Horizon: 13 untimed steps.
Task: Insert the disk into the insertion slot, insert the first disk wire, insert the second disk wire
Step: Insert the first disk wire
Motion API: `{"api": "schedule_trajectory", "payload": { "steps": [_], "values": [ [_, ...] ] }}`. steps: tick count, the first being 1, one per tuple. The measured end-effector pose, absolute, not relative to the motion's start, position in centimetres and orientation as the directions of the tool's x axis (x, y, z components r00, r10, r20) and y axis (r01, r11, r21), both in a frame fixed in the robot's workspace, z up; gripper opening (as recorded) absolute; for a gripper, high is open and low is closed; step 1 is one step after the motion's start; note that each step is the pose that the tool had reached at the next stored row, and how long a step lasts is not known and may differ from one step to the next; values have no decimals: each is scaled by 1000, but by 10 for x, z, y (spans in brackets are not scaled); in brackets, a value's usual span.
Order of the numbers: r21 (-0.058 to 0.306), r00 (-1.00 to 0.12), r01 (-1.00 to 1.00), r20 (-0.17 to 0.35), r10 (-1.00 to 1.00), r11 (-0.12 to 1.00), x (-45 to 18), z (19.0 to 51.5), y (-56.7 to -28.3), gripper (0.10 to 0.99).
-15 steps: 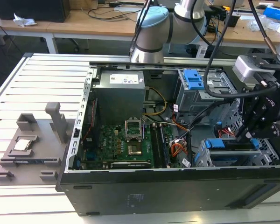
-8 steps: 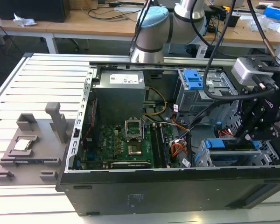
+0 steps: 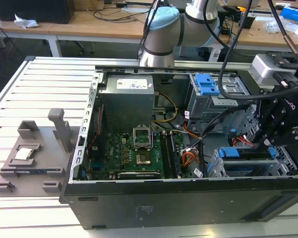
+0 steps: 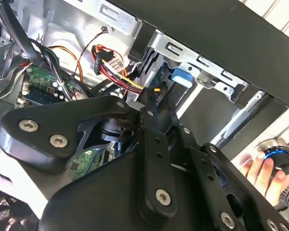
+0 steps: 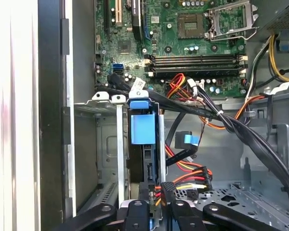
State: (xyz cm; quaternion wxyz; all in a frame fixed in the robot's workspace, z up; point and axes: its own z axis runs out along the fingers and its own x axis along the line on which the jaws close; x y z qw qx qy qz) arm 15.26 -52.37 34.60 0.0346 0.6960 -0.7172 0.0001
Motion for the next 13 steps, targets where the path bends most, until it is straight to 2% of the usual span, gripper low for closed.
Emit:
{"api": "schedule_trajectory", "payload": {
  "steps": [7,8,10,13],
  "values": [
    [48,-29,-998,50,-998,31,153,362,-521,247],
    [48,-29,-998,50,-998,31,153,363,-520,231],
    [48,-29,-998,50,-998,31,153,366,-518,106],
    [48,-29,-998,52,-998,31,153,371,-515,106]
  ]
}}
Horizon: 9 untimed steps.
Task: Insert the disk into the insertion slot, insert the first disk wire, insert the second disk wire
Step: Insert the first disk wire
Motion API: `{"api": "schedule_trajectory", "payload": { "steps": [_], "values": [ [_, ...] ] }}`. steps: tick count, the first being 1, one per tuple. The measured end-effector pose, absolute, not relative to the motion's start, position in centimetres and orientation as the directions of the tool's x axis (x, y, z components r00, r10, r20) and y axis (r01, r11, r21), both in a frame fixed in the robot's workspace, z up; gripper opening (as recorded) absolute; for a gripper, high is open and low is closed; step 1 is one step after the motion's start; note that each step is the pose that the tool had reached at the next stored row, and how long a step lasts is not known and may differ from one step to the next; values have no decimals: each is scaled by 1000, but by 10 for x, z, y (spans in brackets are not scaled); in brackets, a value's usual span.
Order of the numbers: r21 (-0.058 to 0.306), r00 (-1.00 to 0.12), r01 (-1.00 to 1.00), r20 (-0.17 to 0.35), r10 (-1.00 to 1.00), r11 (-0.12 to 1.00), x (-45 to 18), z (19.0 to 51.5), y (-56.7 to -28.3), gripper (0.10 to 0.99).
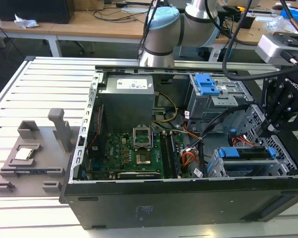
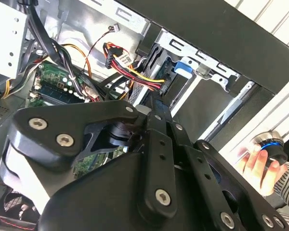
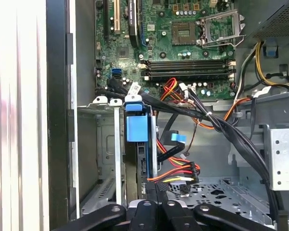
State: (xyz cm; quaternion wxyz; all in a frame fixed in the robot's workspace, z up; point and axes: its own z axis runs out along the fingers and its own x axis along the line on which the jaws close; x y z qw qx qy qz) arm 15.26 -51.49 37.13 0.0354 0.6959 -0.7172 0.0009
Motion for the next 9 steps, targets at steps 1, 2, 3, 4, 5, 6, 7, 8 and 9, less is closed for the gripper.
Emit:
{"api": "schedule_trajectory", "payload": {
  "steps": [1,2,3,4,5,6,7,8,9],
  "values": [
    [48,-29,-998,52,-998,31,153,373,-515,106],
    [48,-29,-998,52,-998,31,153,373,-515,106],
    [48,-29,-998,52,-998,31,153,373,-515,106],
    [48,-29,-998,52,-998,31,153,373,-515,106],
    [48,-29,-998,52,-998,31,153,373,-515,106],
    [48,-29,-998,52,-998,31,153,373,-515,106],
    [48,-29,-998,52,-998,31,153,373,-515,106],
    [48,-29,-998,52,-998,31,153,373,-515,106],
    [48,-29,-998,52,-998,31,153,373,-515,106]
  ]
}}
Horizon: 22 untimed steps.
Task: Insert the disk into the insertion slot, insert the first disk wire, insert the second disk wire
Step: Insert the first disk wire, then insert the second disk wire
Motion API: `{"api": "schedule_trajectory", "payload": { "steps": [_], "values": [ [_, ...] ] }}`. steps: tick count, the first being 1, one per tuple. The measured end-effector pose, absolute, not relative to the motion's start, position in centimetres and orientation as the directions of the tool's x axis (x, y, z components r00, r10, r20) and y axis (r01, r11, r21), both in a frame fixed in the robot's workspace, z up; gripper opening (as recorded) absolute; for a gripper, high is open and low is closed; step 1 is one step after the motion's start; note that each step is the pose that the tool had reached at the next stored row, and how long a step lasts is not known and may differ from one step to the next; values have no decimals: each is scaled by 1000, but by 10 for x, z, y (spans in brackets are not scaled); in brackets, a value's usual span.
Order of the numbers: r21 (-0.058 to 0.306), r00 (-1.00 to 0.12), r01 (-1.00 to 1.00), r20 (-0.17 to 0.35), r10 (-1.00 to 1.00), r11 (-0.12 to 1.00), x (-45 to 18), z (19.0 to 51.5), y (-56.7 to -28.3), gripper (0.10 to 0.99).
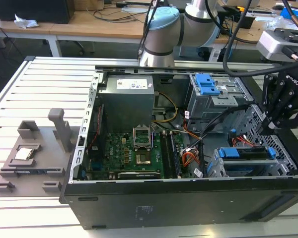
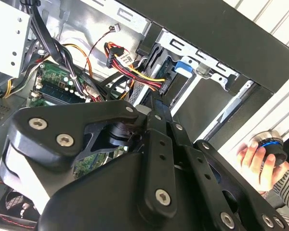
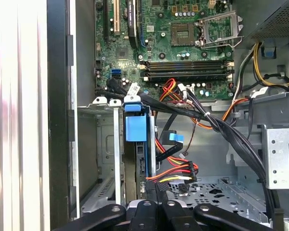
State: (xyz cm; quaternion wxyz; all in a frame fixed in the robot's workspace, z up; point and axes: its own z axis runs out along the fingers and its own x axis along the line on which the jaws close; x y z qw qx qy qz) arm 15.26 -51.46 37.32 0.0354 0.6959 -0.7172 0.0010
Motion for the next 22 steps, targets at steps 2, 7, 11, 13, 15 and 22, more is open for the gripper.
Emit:
{"api": "schedule_trajectory", "payload": {
  "steps": [2,7,11,13,15,22],
  "values": [
    [48,-29,-998,52,-998,31,153,373,-515,106],
    [48,-29,-998,52,-998,31,151,373,-515,106],
    [48,-29,-998,52,-998,31,142,373,-515,106],
    [48,-29,-998,52,-998,31,139,373,-515,106],
    [48,-29,-998,52,-998,31,135,373,-515,106],
    [48,-29,-998,52,-998,31,122,373,-515,106]
  ]
}}
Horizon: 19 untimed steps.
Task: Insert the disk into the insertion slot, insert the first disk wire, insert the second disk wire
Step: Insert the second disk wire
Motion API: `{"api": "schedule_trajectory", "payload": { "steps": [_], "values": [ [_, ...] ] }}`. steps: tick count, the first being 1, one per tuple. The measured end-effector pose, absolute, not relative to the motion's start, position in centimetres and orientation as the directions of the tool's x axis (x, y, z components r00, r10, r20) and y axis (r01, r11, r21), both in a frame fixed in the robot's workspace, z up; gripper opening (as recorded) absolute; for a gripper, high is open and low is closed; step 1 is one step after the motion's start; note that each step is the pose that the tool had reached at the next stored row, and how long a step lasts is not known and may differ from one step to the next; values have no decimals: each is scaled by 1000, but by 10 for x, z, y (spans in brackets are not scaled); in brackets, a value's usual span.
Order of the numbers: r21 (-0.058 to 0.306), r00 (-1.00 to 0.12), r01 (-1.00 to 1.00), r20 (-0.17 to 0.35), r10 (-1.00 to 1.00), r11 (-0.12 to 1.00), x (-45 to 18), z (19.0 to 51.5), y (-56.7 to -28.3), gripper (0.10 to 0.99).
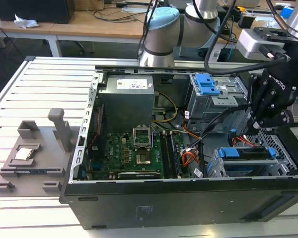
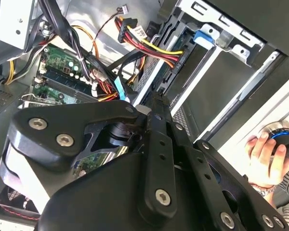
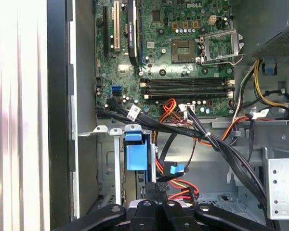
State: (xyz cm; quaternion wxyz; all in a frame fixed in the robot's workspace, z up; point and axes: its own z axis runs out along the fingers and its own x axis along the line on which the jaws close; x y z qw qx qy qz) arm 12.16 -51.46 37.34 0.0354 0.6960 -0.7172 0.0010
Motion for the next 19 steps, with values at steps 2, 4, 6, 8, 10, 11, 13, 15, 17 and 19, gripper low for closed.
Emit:
{"api": "schedule_trajectory", "payload": {
  "steps": [2,4,6,8,10,11,13,15,17,19],
  "values": [
    [48,-29,-998,52,-998,31,120,373,-515,106],
    [48,-29,-998,52,-998,31,118,373,-515,106],
    [48,-29,-998,52,-998,31,116,373,-515,106],
    [48,-29,-998,52,-998,31,114,372,-515,106],
    [48,-29,-998,52,-998,31,114,371,-514,106],
    [48,-29,-998,52,-998,31,114,371,-512,106],
    [48,-29,-998,52,-998,31,114,370,-508,106],
    [48,-29,-998,52,-998,32,113,368,-503,106],
    [48,-29,-998,52,-998,31,109,368,-500,106],
    [48,-29,-998,52,-998,31,107,367,-498,106]
  ]
}}
